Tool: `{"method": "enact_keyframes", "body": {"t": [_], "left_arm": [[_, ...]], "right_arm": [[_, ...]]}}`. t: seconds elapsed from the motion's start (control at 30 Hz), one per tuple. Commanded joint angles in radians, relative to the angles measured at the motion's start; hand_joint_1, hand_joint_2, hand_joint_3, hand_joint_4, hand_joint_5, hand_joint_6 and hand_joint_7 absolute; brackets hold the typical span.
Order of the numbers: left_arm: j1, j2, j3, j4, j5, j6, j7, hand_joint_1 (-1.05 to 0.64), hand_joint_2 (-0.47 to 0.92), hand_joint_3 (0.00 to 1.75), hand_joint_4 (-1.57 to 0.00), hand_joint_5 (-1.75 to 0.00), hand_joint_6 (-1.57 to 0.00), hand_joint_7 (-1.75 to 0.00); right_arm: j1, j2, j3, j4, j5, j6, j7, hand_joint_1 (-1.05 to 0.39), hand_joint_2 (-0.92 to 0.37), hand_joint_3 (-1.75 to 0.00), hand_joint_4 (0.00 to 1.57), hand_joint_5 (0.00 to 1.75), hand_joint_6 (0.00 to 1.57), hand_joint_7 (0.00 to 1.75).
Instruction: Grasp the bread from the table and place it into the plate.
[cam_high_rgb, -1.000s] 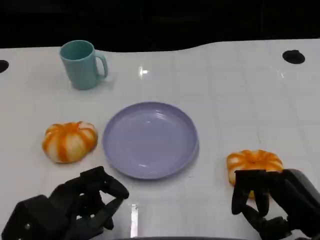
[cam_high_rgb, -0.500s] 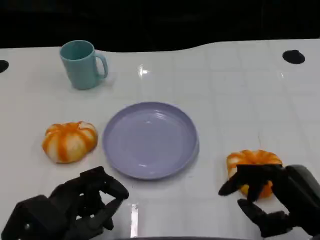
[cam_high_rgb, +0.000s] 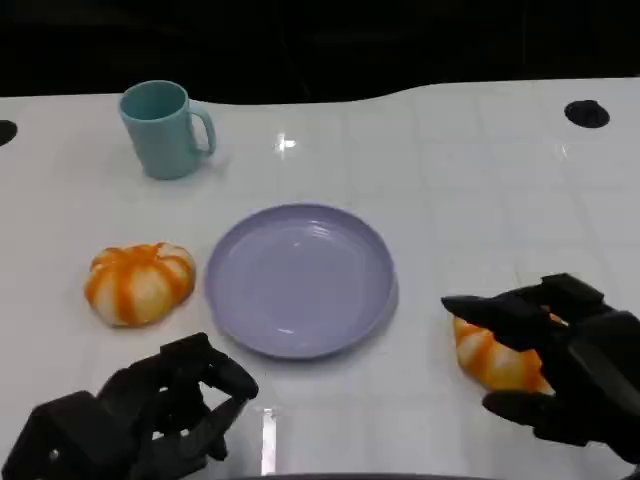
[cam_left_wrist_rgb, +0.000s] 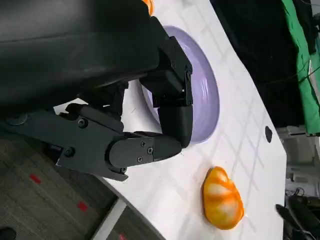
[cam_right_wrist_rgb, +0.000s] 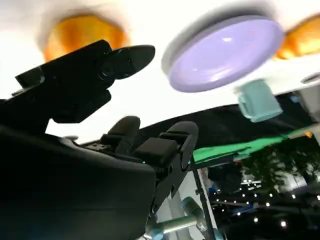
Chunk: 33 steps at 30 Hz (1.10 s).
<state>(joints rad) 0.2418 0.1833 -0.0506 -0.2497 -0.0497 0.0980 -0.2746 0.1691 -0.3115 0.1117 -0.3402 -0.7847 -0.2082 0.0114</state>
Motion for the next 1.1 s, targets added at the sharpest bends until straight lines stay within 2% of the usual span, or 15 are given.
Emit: {"method": "enact_keyframes", "body": {"t": [0.03,0.23,0.5,0.63,0.8,0.93,1.1], "left_arm": [[0.004,0.012,0.004,-0.018,0.001,0.014,0.0,-0.36,0.92,0.47,-0.62,-1.75,-0.58,-1.34],[0.008,0.003,-0.007,-0.031,0.012,0.022,0.012,-0.38,0.92,0.47,-0.61,-1.75,-0.58,-1.34],[0.004,-0.006,-0.02,-0.035,0.021,0.024,0.018,-0.37,0.92,0.47,-0.61,-1.75,-0.57,-1.34],[0.001,-0.01,-0.021,-0.036,0.029,0.028,0.021,-0.37,0.92,0.47,-0.62,-1.75,-0.57,-1.34],[-0.002,-0.01,-0.019,-0.04,0.027,0.038,0.022,-0.38,0.92,0.47,-0.62,-1.75,-0.57,-1.34],[-0.004,-0.009,-0.022,-0.043,0.032,0.042,0.025,-0.37,0.92,0.47,-0.62,-1.75,-0.57,-1.35],[-0.002,-0.013,-0.02,-0.046,0.02,0.043,0.02,-0.37,0.92,0.47,-0.62,-1.75,-0.57,-1.35]], "right_arm": [[0.008,-0.029,-0.003,-0.057,-0.052,0.072,0.059,-0.37,-0.74,-0.01,0.0,0.7,0.38,0.06],[0.008,-0.044,0.001,-0.071,-0.081,0.114,0.094,-0.38,-0.73,0.0,0.0,0.67,0.39,0.05],[-0.052,-0.055,0.032,0.007,-0.141,0.18,0.129,-0.44,-0.76,-0.01,0.0,0.67,0.39,0.04],[-0.1,-0.06,0.06,0.069,-0.168,0.218,0.157,-0.47,-0.8,-0.01,0.03,0.63,0.38,0.02],[-0.154,-0.045,0.093,0.159,-0.181,0.261,0.145,-0.48,-0.85,-0.01,0.08,0.55,0.39,0.01],[-0.205,-0.045,0.127,0.26,-0.18,0.265,0.107,-0.51,-0.87,-0.01,0.12,0.48,0.39,0.0],[-0.257,-0.036,0.164,0.357,-0.155,0.277,0.094,-0.51,-0.91,-0.02,0.1,0.43,0.35,0.0]]}}
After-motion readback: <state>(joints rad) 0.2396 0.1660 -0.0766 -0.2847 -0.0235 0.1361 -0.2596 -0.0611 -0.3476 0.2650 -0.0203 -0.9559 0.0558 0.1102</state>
